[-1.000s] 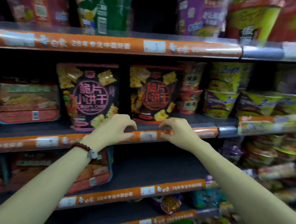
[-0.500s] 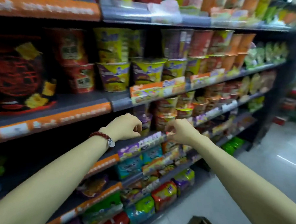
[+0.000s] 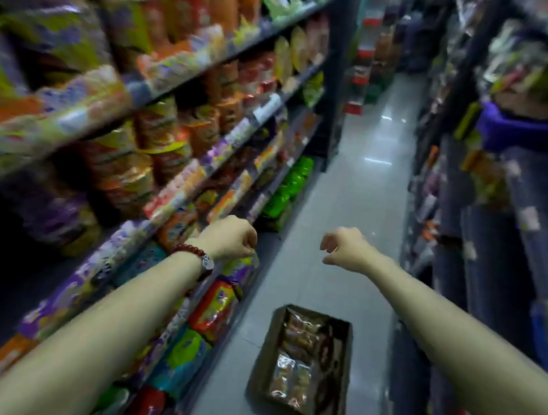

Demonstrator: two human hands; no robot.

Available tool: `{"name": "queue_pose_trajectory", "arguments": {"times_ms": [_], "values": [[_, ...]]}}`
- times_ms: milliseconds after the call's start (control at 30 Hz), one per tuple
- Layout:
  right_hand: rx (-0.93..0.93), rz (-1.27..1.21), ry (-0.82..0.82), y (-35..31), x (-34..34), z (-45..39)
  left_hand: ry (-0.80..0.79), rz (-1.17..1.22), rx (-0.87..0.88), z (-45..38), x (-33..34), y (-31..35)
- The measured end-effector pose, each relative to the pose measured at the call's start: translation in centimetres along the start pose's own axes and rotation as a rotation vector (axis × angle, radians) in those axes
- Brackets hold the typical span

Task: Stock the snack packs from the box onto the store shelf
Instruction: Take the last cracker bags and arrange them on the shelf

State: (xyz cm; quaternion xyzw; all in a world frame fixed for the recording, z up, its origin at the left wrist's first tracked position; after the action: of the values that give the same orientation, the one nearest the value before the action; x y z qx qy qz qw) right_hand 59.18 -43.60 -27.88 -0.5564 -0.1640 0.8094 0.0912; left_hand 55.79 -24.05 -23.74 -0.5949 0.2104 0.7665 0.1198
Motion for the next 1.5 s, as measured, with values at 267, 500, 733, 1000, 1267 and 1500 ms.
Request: {"name": "queue_pose_trajectory", "arguments": {"times_ms": [267,500,733,1000,1267,1500], "values": [[0.442,-0.139,-0.023,14.1,6.7,0.0,-0.212,0.074,0.251,-11.6,10.1,2.6],[0.639,-0.274,-0.124,21.8,17.3,0.5,-0.38,0.14,0.305,-15.6,21.2,3.9],[0.738,-0.445,-0.057,28.1,28.4,-2.0,-0.372,0.21,0.307,-18.8,35.3,2.5],[0.799,-0.554,0.094,34.3,46.0,-6.8,-0.149,0.119,0.424,-24.7,53.3,-1.2],[0.768,-0.701,0.319,39.7,60.2,-14.8,0.016,0.263,0.431,-31.9,69.6,-4.9],[0.72,-0.805,0.595,40.9,62.3,-16.8,0.166,0.436,0.504,-35.3,74.2,-4.5]]}}
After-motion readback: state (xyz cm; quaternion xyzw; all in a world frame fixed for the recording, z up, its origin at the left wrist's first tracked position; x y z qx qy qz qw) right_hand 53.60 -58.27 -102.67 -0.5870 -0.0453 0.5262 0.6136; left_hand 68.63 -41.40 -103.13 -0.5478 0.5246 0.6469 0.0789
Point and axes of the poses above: each hand's wrist, its own z-axis away from the middle knuckle, its own x-axis out of the palm, y = z × x, the point moved 9 cm from there along -z, towards the middle knuckle, and after that the axes turned 13 degrees about x, right-handed, at the moved point
